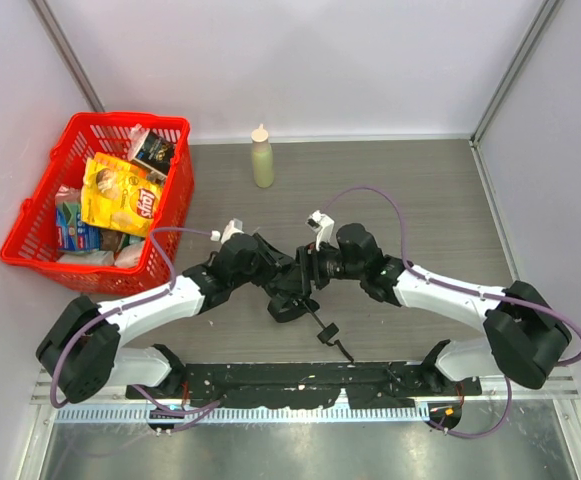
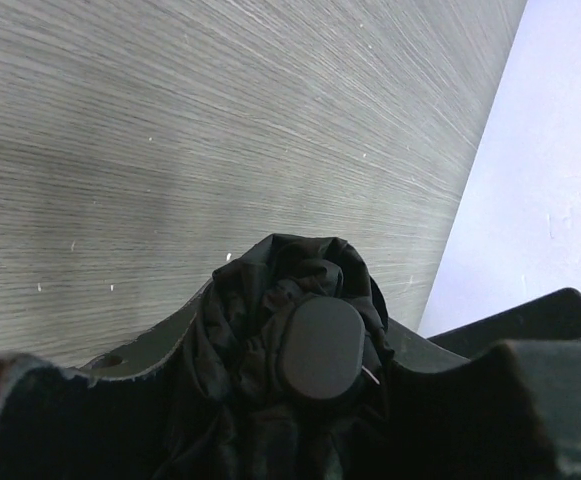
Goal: Put away the umbrella
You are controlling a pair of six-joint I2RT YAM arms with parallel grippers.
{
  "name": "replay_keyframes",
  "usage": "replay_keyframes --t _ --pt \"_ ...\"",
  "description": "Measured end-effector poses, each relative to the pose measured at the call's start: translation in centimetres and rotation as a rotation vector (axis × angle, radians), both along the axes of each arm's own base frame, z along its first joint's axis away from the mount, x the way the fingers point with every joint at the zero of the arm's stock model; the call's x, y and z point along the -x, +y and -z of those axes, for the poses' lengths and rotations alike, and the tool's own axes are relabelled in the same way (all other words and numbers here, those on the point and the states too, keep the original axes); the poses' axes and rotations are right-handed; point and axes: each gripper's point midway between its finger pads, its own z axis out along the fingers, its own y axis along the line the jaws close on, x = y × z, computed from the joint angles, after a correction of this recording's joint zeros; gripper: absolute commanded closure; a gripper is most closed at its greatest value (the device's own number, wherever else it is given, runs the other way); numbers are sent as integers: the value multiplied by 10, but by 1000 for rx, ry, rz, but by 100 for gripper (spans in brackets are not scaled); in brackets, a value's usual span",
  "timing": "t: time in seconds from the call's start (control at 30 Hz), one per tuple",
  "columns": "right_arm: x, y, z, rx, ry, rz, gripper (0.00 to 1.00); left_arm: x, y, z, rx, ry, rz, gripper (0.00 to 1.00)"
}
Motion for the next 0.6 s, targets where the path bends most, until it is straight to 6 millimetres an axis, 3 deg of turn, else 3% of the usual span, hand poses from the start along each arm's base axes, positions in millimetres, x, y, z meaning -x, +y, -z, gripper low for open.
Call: replay_keyframes --t 0.27,0.4,0.47,0.6 --pt "2 -12 7 125 -34 37 24 0 5 8 -31 16 -16 100" --pt "4 -19 -15 121 -53 75 24 -3 9 9 -51 15 -39 100" --pt "8 -25 -36 77 -33 130 24 -5 14 10 -70 21 -66 100" --pt "15 -24 -51 25 23 175 21 -11 20 2 -93 42 -128 100"
